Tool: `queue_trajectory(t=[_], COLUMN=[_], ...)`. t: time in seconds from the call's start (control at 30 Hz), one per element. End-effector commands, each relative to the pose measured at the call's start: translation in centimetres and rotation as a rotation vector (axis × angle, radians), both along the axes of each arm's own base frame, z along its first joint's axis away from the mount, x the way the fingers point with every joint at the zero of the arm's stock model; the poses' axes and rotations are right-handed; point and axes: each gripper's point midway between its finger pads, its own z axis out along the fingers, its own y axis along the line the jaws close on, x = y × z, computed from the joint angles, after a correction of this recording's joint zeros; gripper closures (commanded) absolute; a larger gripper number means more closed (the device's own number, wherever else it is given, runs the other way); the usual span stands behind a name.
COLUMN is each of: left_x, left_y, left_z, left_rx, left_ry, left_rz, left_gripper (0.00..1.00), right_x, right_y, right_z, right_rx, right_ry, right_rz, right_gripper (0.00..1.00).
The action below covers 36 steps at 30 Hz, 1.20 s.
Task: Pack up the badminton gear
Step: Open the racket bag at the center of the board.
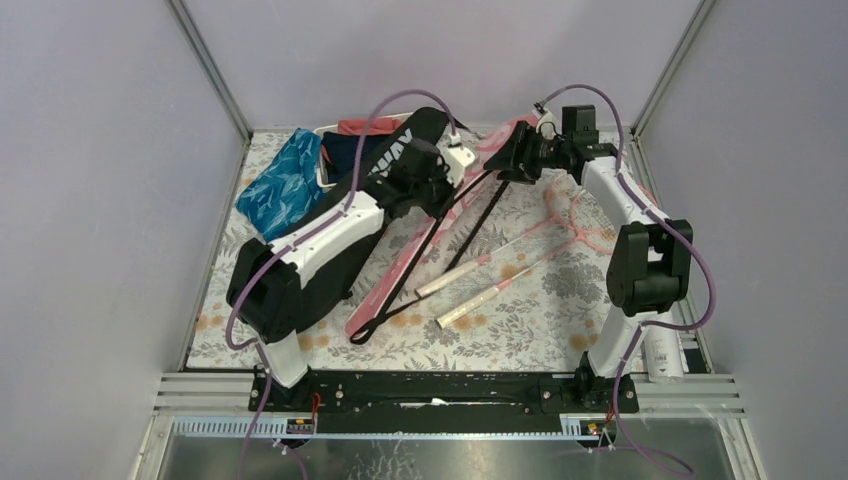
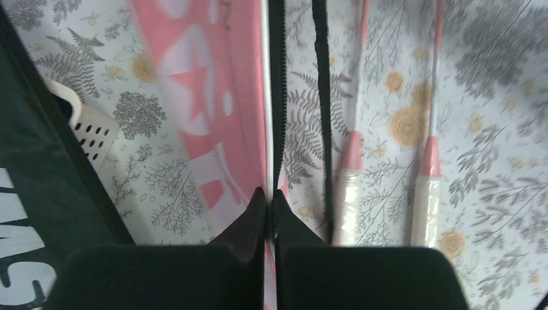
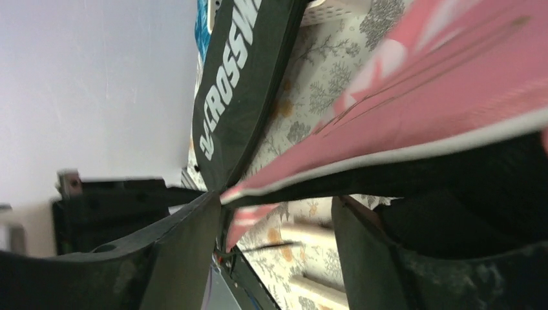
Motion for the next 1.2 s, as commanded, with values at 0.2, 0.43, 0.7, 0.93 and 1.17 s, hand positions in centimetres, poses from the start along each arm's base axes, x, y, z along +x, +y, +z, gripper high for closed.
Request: queue_trajectory(t=[0.2, 0.43, 0.7, 0.93, 1.17], left_x=[2.1, 3.2, 4.0, 3.7, 4.2], left_y=[0.5, 1.8, 4.8, 6.5, 8.0], left_z=[9.9, 10.5, 13.6, 16.5, 18.5], left_rx=[-0.318, -0.281, -0.188, -0.192, -0.162], left_ry=[0.042, -0.056, -0.25, -0.337, -0.412], left_rz=[0.069, 0.12, 0.172, 0.224, 0.277], left_gripper=[1.0, 1.0, 1.0, 1.0, 1.0], right_x=[-5.3, -7.1, -7.8, -7.0, -6.2], right_y=[1.4, 1.0, 0.0, -0.5, -0.5], right_z=[7.2, 7.2, 3.5, -1.0, -7.3], right_rx=[0.053, 0.014, -0.083, -0.127, -0.207], right_ry=[-0.156, -0.241, -0.314, -0.273, -0.155], right_rz=[0.264, 0.318, 0.325, 0.234, 0.192], right_gripper=[0.2, 0.17, 0.16, 0.16, 0.17])
